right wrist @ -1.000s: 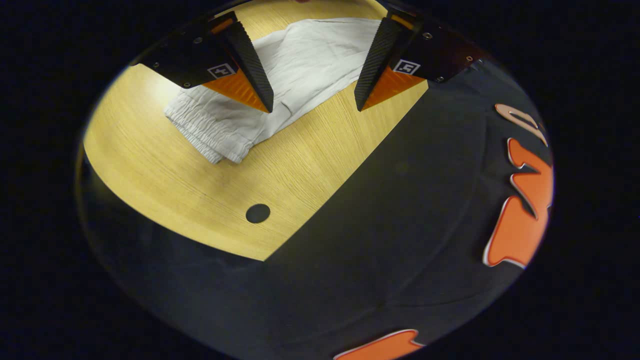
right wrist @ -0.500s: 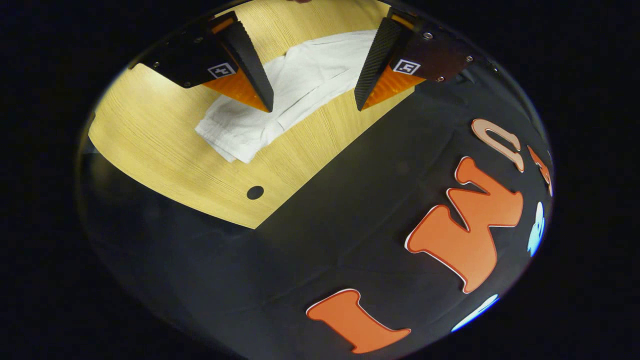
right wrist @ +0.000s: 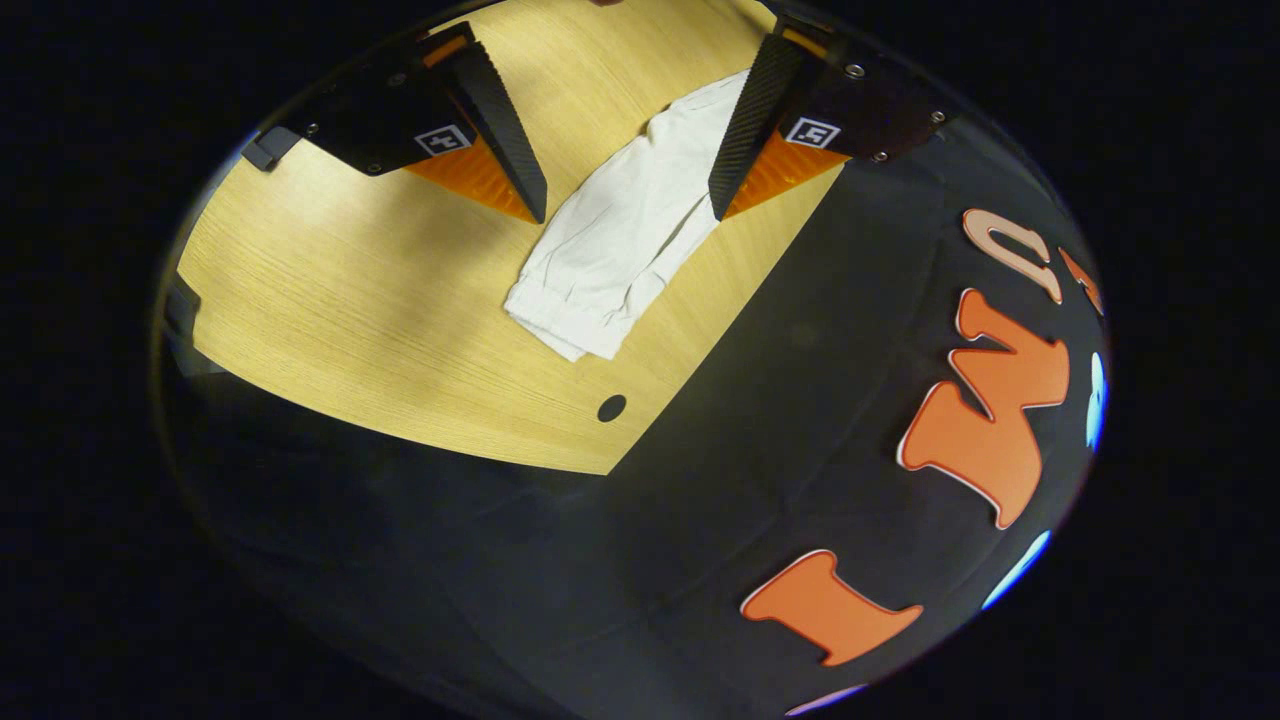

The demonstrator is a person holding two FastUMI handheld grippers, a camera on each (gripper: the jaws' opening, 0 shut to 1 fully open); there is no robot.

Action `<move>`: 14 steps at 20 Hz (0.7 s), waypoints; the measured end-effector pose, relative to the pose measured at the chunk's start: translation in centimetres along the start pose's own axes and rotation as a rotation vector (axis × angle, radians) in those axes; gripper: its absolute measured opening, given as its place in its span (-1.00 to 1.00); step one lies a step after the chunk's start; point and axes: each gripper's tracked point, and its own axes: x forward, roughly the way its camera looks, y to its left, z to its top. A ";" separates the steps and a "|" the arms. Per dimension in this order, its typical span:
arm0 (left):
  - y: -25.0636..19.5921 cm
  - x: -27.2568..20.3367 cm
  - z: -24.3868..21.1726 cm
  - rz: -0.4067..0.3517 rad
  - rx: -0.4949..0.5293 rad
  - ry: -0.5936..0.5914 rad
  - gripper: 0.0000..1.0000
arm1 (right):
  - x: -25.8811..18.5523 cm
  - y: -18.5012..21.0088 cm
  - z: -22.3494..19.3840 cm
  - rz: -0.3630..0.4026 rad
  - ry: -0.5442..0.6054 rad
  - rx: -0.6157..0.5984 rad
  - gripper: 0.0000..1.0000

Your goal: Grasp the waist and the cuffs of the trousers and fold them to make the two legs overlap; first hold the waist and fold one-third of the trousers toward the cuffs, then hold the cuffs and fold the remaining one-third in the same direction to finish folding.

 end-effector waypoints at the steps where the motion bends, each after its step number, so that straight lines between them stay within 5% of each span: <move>1: -0.2 -0.7 -0.2 0.021 0.007 -0.009 0.96 | 0.8 -0.7 0.3 -0.014 0.013 0.006 0.96; 14: -2.0 -1.5 -1.0 0.188 -0.045 0.010 0.96 | 12.3 -6.0 1.6 -0.101 0.161 0.092 0.96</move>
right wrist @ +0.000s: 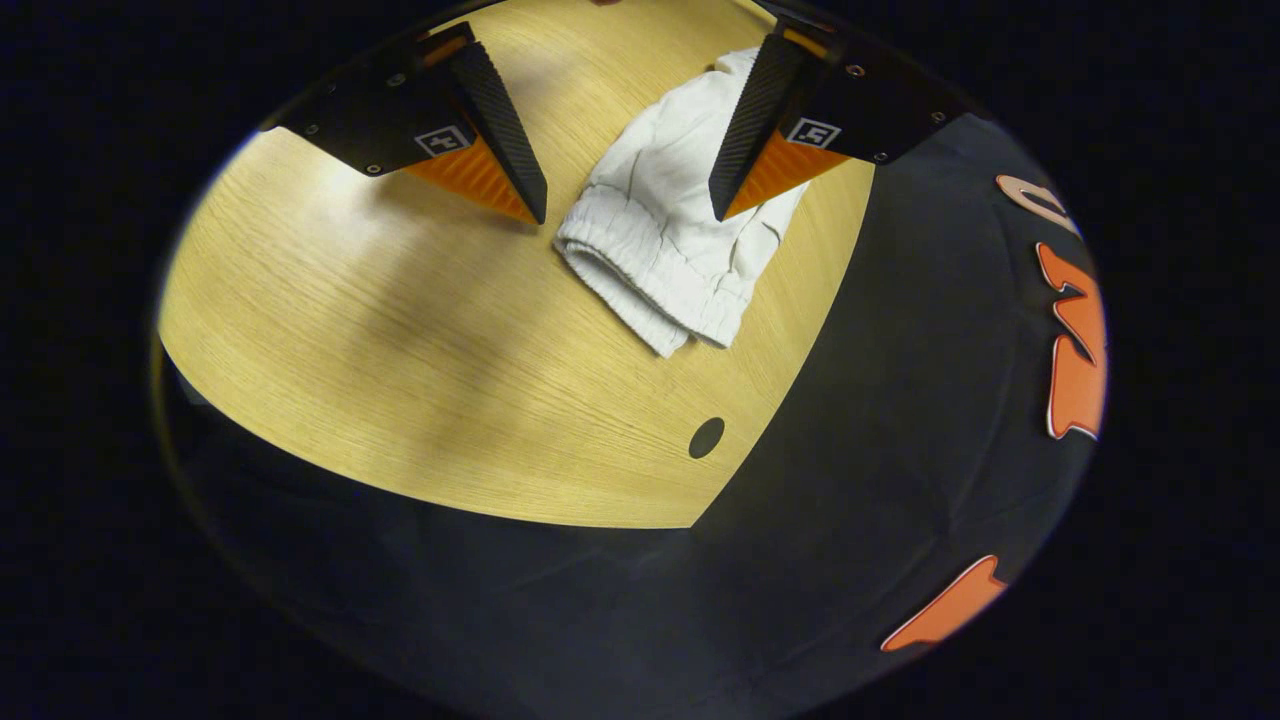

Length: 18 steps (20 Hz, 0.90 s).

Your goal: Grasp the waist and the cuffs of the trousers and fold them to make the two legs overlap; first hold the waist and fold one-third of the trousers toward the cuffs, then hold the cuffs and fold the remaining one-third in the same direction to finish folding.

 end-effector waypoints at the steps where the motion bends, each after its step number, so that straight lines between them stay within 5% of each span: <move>1: -0.2 0.1 -0.1 0.003 -0.006 0.004 0.96 | 0.4 0.0 0.1 0.004 0.009 0.014 0.95; 4: -0.9 0.4 -0.6 0.016 -0.006 0.019 0.96 | 1.4 -0.1 0.7 0.001 0.007 0.030 0.93; 6: -1.4 0.3 -0.6 0.023 0.000 0.022 0.96 | 1.8 -0.7 0.9 -0.015 0.012 0.024 0.73; 9: -1.6 0.3 -0.8 0.035 0.011 0.026 0.96 | 2.4 -1.3 0.8 -0.032 0.023 0.026 -0.34; 11: -1.5 0.1 -0.8 0.042 0.012 0.024 0.96 | 2.4 -0.9 0.9 -0.021 0.012 0.017 -0.67; 13: -1.3 -0.1 -0.7 0.049 0.002 0.026 0.96 | 1.9 -0.2 1.0 -0.022 -0.002 -0.003 -0.84; 18: -0.9 0.2 -1.1 0.056 -0.020 0.027 1.00 | -1.0 6.8 1.9 0.107 -0.044 -0.047 -0.89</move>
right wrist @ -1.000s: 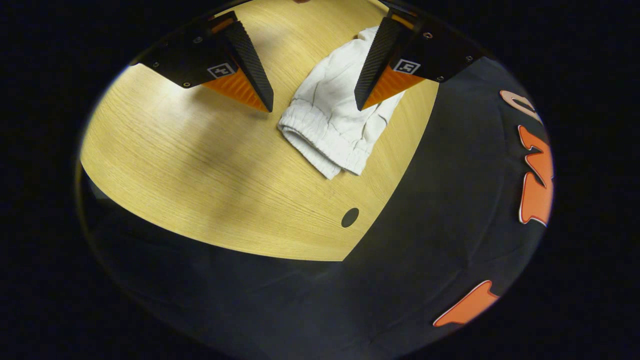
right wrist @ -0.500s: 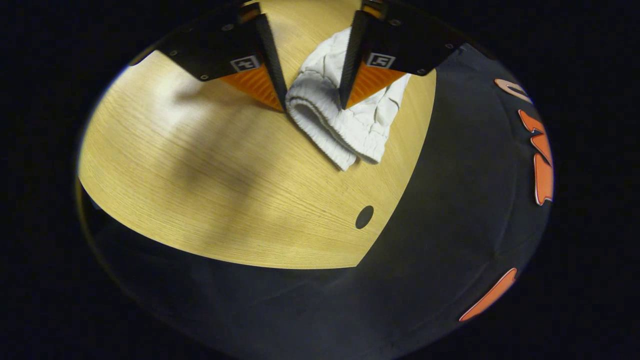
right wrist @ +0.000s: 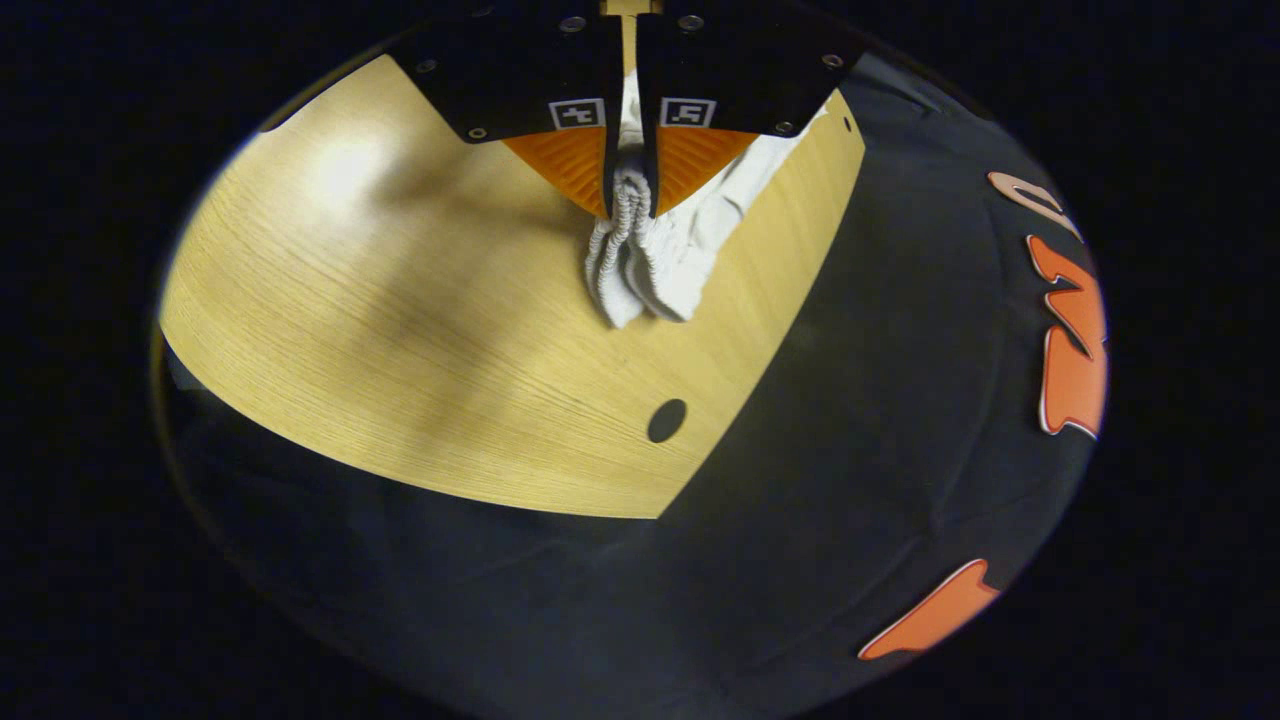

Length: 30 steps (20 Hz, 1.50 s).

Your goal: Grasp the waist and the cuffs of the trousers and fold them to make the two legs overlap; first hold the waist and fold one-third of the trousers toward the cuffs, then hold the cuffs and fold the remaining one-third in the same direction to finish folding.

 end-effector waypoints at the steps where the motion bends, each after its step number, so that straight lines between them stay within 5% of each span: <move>1: 0.2 0.0 0.0 0.002 0.001 0.000 1.00 | -0.4 1.7 0.2 0.028 -0.001 -0.010 -0.89; 8: 3.9 2.2 0.2 -0.024 -0.007 -0.001 0.96 | -2.4 10.7 -1.9 0.114 -0.019 -0.193 -0.89; 13: 7.2 4.5 1.6 -0.068 -0.012 -0.007 1.00 | -4.7 17.4 -6.4 0.131 -0.067 -0.378 -0.89; 17: 10.0 6.6 2.5 -0.093 -0.004 -0.004 0.96 | -6.2 22.5 -10.7 0.181 -0.048 -0.405 -0.89; 25: 16.2 9.6 3.1 -0.124 0.003 0.004 1.00 | -3.8 30.4 -23.3 0.232 0.061 -0.512 -0.89; 30: 20.5 10.2 3.3 -0.094 0.010 0.006 0.96 | 0.5 30.7 -27.8 0.225 0.153 -0.562 -0.89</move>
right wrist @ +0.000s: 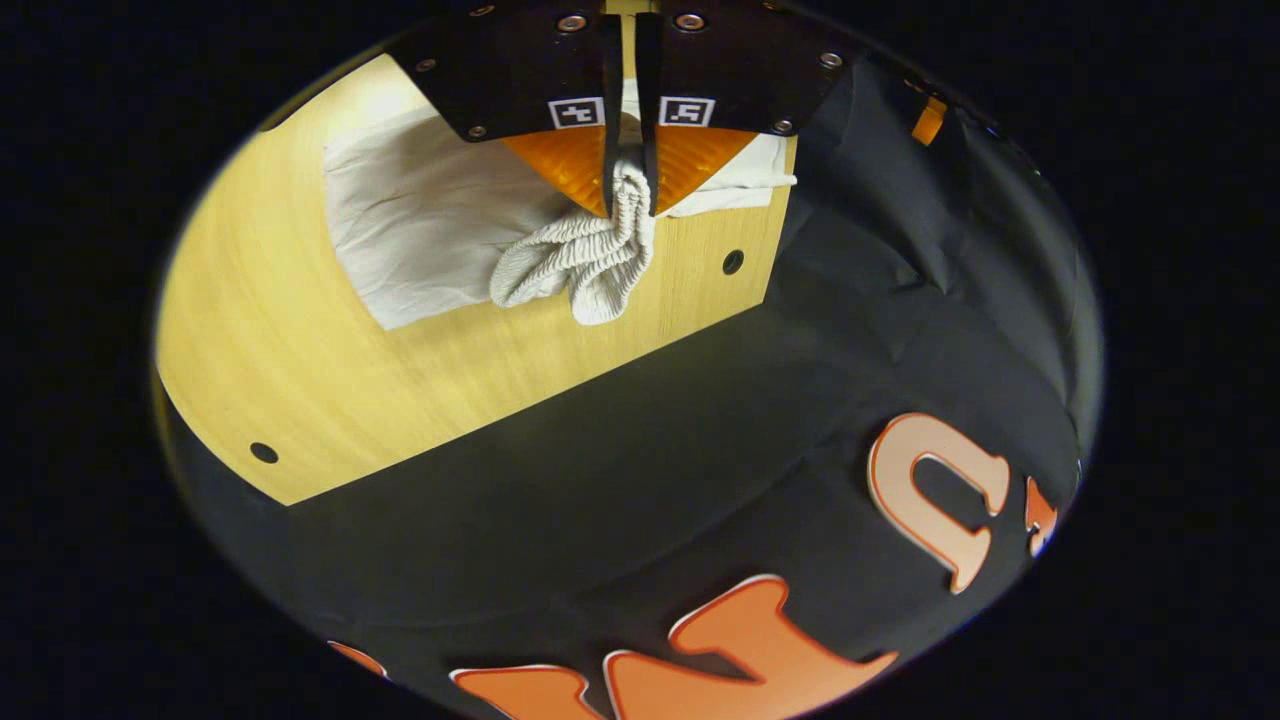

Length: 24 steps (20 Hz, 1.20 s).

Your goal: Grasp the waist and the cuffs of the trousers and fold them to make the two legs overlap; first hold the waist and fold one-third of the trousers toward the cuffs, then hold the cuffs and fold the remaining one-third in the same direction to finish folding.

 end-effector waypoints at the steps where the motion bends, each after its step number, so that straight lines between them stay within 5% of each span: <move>1: 1.1 0.1 -0.1 0.011 -0.001 0.002 1.00 | 1.0 0.2 0.4 -0.006 0.024 -0.008 -0.89; 6: 3.6 0.8 -0.8 0.028 -0.030 0.024 1.00 | 1.4 2.4 2.8 -0.064 0.107 -0.058 -0.80; 10: 4.1 1.3 -1.7 0.023 -0.053 0.043 0.96 | 1.2 1.7 5.4 -0.029 0.164 -0.058 -0.43; 14: 3.7 1.5 -2.6 0.004 -0.072 0.061 0.96 | 0.7 1.4 5.1 -0.010 0.142 -0.062 0.32; 15: 3.4 1.3 -2.9 -0.004 -0.088 0.073 0.96 | 0.3 1.6 5.0 -0.015 0.132 -0.062 0.73; 16: 3.1 1.2 -3.3 -0.018 -0.113 0.089 0.96 | 0.2 1.4 5.1 -0.019 0.129 -0.065 0.91; 24: -1.9 1.0 -10.3 -0.147 -0.552 0.294 1.00 | -1.4 -0.9 4.3 -0.031 0.146 -0.085 0.97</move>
